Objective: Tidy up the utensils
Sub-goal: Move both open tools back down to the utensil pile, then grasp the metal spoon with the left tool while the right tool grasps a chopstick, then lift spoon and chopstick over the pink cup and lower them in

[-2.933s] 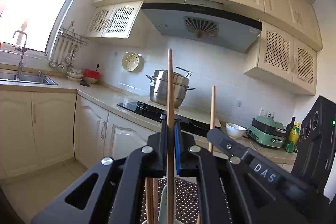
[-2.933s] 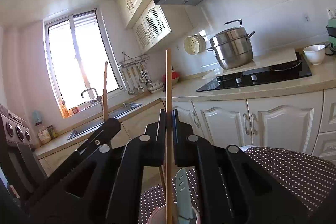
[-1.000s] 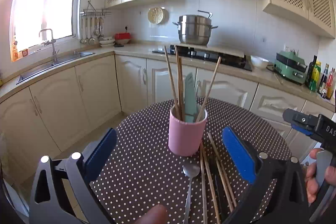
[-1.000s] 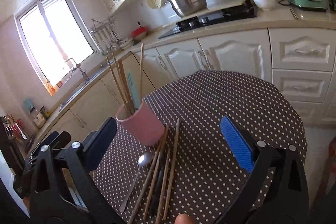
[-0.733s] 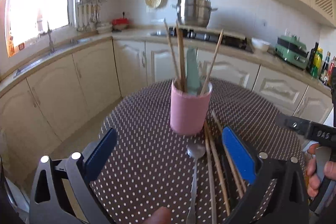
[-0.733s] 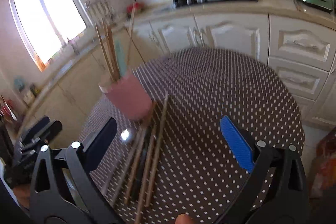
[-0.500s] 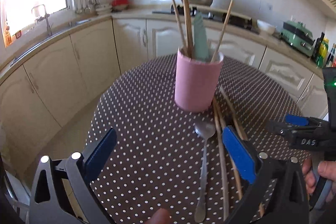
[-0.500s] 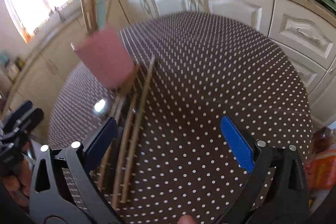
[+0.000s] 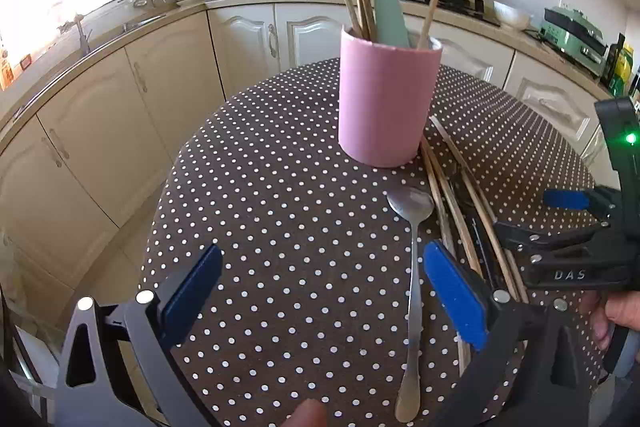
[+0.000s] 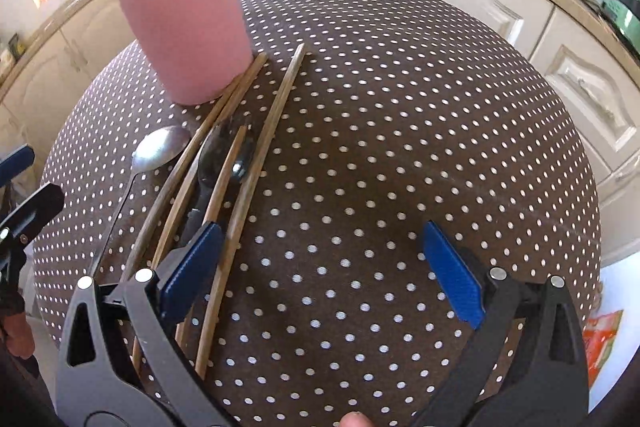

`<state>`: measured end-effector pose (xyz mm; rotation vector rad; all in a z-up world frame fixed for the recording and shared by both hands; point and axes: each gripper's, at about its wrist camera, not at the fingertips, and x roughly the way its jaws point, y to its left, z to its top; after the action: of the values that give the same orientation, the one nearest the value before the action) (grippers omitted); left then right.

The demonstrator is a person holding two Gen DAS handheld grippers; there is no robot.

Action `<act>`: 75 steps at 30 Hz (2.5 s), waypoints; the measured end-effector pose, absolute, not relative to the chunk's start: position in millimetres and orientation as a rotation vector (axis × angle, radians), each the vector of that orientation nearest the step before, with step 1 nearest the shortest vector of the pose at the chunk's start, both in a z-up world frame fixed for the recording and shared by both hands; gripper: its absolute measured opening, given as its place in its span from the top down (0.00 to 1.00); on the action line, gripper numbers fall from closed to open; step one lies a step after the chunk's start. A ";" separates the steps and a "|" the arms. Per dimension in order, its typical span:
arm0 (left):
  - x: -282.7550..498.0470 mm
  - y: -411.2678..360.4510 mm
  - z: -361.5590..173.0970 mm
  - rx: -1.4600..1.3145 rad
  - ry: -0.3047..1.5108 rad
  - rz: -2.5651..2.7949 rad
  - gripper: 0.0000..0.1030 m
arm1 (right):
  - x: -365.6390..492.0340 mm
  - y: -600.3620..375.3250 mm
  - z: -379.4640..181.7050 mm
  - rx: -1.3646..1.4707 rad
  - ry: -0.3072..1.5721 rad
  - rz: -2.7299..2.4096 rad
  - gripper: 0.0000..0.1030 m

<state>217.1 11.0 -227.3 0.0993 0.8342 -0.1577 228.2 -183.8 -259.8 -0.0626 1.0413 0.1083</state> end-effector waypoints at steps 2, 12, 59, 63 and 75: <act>218.2 8.9 -230.0 0.113 0.844 -0.162 0.04 | 227.1 -179.4 -261.5 -0.086 1.040 0.104 0.06; 238.4 -19.7 -246.1 0.231 0.910 -0.194 0.04 | 229.3 -206.1 -254.0 -0.064 1.051 0.098 0.06; 221.7 -29.5 -183.0 0.027 0.778 -0.439 0.97 | 239.1 -265.6 -187.9 0.304 0.787 0.323 0.94; 210.9 -13.8 -169.6 0.007 0.731 -0.442 0.97 | 224.7 -266.6 -171.5 0.311 0.726 0.333 0.94; 207.7 -7.8 -146.9 -0.055 0.633 -0.449 0.99 | 206.6 -263.5 -142.0 0.352 0.544 0.315 0.94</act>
<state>207.7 -7.8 -146.9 -0.0551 0.6330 -0.4494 206.6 -263.5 -142.0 0.3516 0.5439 0.3155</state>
